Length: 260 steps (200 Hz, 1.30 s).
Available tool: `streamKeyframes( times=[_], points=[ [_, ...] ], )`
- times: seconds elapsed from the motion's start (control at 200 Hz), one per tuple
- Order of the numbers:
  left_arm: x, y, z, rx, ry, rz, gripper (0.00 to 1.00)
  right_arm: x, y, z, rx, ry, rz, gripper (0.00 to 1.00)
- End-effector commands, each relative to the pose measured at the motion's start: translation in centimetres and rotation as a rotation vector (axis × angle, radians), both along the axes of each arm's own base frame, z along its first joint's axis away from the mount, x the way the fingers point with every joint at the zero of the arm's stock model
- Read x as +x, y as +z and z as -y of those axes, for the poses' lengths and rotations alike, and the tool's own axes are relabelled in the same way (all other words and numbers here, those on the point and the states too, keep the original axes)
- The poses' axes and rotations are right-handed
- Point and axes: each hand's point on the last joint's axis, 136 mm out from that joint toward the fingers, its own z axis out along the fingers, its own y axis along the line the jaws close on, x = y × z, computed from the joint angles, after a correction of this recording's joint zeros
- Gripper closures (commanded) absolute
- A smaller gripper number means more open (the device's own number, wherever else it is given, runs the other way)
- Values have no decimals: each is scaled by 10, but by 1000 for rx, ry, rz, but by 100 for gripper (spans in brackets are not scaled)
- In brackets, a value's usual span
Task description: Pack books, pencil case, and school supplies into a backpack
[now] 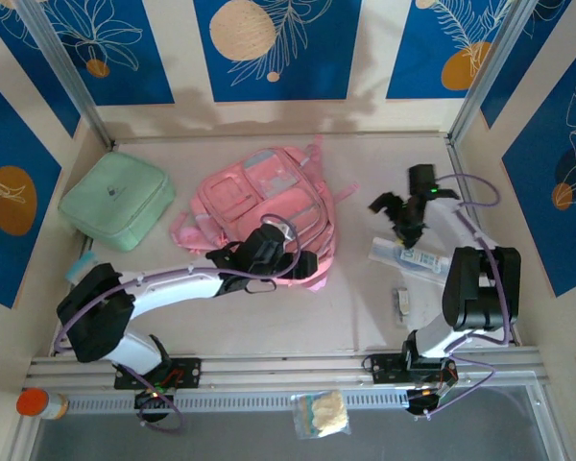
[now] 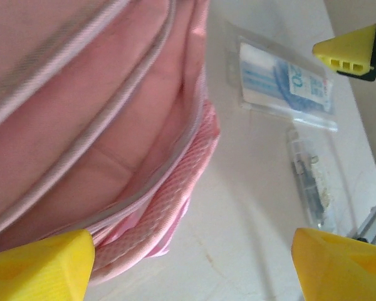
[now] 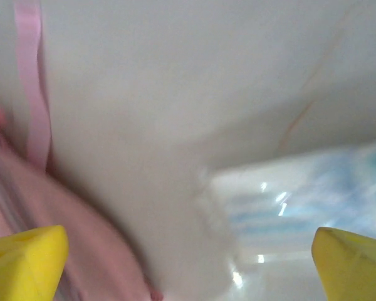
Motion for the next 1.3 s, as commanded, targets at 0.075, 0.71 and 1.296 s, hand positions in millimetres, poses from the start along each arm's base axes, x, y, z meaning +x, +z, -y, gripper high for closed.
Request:
streamKeyframes(
  times=[0.075, 0.71, 1.296],
  points=[
    [5, 10, 45, -116, -9, -29, 19, -11, -9, 63, 2, -101, -72, 0],
    [11, -10, 72, -47, -53, -60, 17, -30, -45, 62, 346, -295, -88, 3],
    [15, -20, 120, -164, 8, -139, 26, -55, -5, -2, 209, -112, -6, 2]
  ],
)
